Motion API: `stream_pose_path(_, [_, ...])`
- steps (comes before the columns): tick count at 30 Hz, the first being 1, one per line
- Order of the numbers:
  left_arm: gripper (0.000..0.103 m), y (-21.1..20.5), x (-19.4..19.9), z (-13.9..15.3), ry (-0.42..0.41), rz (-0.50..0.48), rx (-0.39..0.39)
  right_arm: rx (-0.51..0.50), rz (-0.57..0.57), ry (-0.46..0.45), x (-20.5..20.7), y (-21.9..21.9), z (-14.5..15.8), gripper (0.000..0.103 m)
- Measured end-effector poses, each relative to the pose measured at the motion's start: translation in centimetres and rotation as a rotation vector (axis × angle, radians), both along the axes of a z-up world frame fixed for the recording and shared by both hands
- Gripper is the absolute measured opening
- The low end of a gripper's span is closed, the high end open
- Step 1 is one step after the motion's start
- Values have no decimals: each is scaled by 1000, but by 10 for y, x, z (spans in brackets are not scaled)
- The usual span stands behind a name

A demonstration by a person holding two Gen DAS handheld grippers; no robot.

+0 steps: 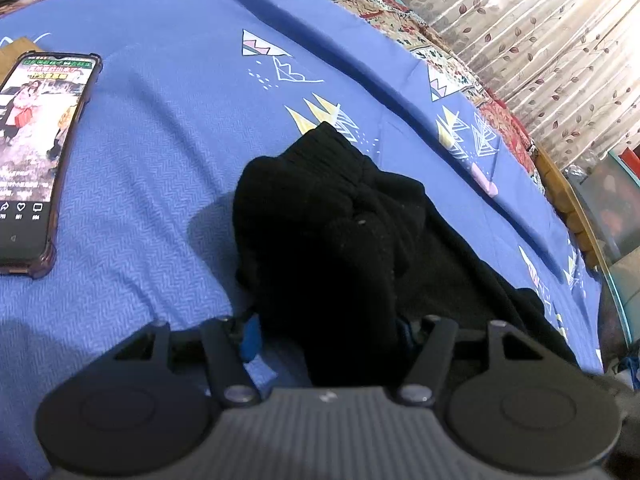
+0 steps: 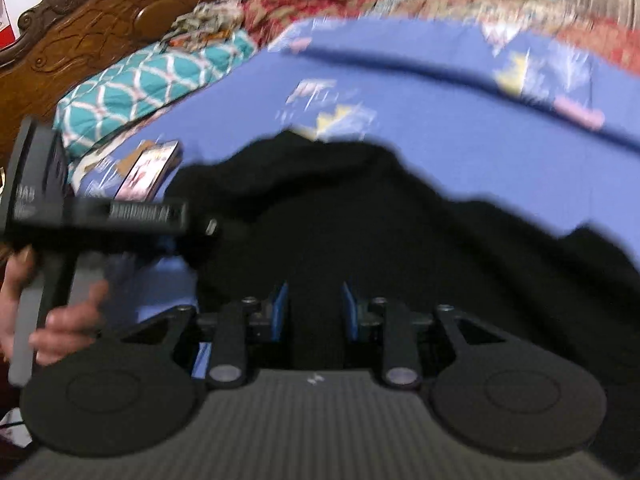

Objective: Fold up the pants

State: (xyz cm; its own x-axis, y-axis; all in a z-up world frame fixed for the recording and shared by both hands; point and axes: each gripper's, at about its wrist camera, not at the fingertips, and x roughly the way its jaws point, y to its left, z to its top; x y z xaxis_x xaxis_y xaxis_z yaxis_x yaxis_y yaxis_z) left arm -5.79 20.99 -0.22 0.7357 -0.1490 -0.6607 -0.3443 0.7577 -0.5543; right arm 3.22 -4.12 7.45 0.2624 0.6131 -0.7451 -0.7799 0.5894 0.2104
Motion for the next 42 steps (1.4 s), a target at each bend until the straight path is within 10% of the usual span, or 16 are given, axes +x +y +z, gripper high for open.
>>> stream_pose_path(12, [66, -4, -3, 14, 9, 19, 51, 37, -44, 173, 2, 7, -17, 33])
stream_pose_path(21, [69, -14, -49, 57, -125, 30, 141, 132, -134, 50, -4, -27, 16, 33])
stream_pose_path(28, [68, -50, -12, 77, -211, -110, 171, 153, -224, 63, 3, -39, 13, 33])
stream_pose_path(42, [60, -80, 33, 27, 23, -185, 247, 79, -299, 337, 15, -49, -32, 33])
